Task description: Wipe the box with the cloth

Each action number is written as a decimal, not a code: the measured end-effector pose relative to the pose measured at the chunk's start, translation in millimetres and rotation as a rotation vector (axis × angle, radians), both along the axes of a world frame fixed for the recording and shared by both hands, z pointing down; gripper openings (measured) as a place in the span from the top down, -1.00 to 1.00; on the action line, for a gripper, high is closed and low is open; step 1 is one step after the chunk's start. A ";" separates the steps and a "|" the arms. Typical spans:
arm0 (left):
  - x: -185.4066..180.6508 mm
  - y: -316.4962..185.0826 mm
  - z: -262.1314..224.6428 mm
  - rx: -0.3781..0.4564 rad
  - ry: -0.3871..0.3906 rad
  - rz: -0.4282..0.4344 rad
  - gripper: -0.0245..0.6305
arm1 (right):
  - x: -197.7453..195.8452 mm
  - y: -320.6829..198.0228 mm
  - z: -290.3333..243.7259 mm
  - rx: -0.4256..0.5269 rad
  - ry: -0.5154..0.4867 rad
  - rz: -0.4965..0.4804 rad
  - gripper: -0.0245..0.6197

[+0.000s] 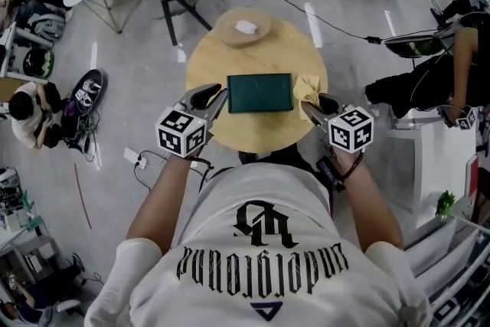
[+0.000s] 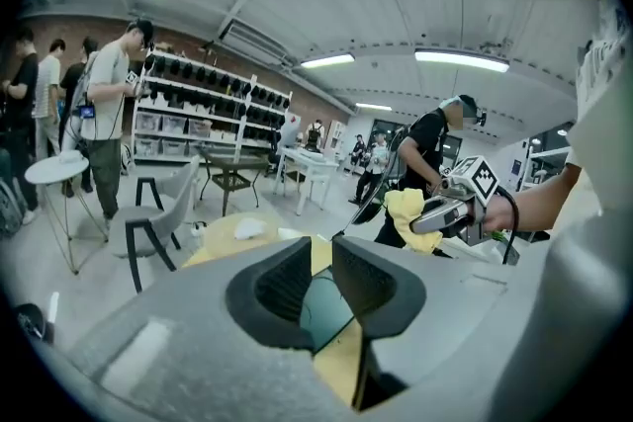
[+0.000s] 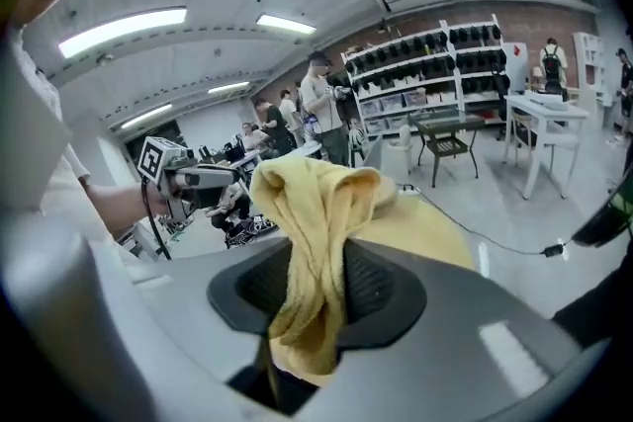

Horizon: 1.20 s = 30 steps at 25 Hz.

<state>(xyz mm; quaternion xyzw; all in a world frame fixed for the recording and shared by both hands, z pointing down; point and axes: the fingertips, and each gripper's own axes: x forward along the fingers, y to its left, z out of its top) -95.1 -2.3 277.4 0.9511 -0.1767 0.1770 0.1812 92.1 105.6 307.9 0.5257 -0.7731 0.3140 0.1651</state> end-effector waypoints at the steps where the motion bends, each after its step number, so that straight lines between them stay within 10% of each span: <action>1: -2.7 0.4 -13.1 0.025 0.019 -0.007 0.73 | -3.9 -3.2 -11.7 0.029 0.007 -0.016 0.53; 15: -28.6 15.9 -121.2 0.248 0.156 -0.068 0.91 | -45.1 -6.3 -99.1 0.267 0.095 -0.174 0.52; 30: 15.9 83.8 -154.4 0.275 0.149 -0.208 0.91 | 1.3 36.0 -132.8 0.334 0.057 -0.329 0.52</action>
